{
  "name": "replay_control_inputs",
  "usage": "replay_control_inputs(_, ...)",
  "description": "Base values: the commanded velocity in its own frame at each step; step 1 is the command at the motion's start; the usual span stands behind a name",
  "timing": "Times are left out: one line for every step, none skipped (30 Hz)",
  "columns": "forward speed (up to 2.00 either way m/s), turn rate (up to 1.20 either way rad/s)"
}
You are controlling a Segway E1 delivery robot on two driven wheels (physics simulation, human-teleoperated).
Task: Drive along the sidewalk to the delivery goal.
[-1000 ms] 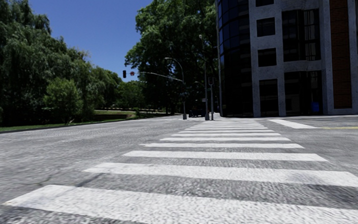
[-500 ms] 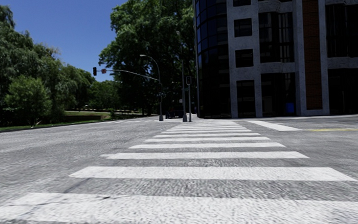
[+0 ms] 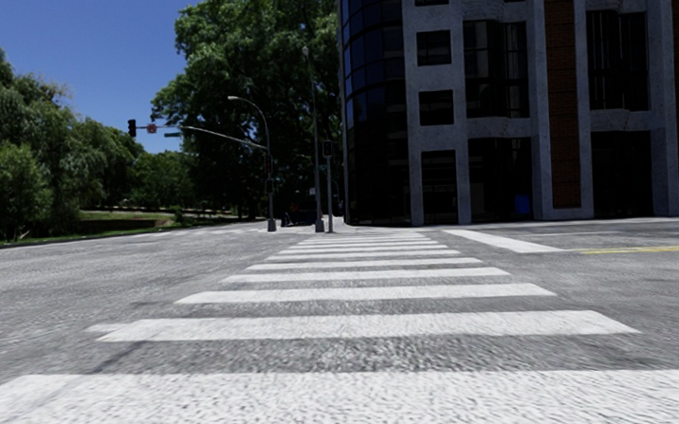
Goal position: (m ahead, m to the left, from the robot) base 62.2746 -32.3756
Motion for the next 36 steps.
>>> replay_control_inputs(2.0, 0.0)
replay_control_inputs(2.0, 0.0)
replay_control_inputs(2.0, 0.0)
replay_control_inputs(2.0, 0.0)
replay_control_inputs(2.0, 0.0)
replay_control_inputs(2.0, 0.0)
replay_control_inputs(2.0, 0.0)
replay_control_inputs(2.0, 0.0)
replay_control_inputs(2.0, 0.0)
replay_control_inputs(2.0, 0.0)
replay_control_inputs(2.0, 0.0)
replay_control_inputs(2.0, 0.0)
replay_control_inputs(2.0, 0.0)
replay_control_inputs(2.0, 0.0)
replay_control_inputs(2.0, 0.0)
replay_control_inputs(2.0, 0.0)
replay_control_inputs(2.0, 0.0)
replay_control_inputs(2.0, 0.0)
replay_control_inputs(2.0, 0.0)
replay_control_inputs(2.0, 0.0)
replay_control_inputs(2.0, 0.0)
replay_control_inputs(2.0, 0.0)
replay_control_inputs(2.0, 0.0)
replay_control_inputs(2.0, 0.0)
replay_control_inputs(2.0, 0.0)
replay_control_inputs(2.0, 0.0)
replay_control_inputs(2.0, 0.0)
replay_control_inputs(2.0, 0.0)
replay_control_inputs(2.0, 0.0)
replay_control_inputs(2.0, 0.0)
replay_control_inputs(2.0, 0.0)
replay_control_inputs(2.0, 0.0)
replay_control_inputs(2.0, 0.0)
replay_control_inputs(2.0, 0.0)
replay_control_inputs(2.0, 0.0)
replay_control_inputs(2.0, 0.0)
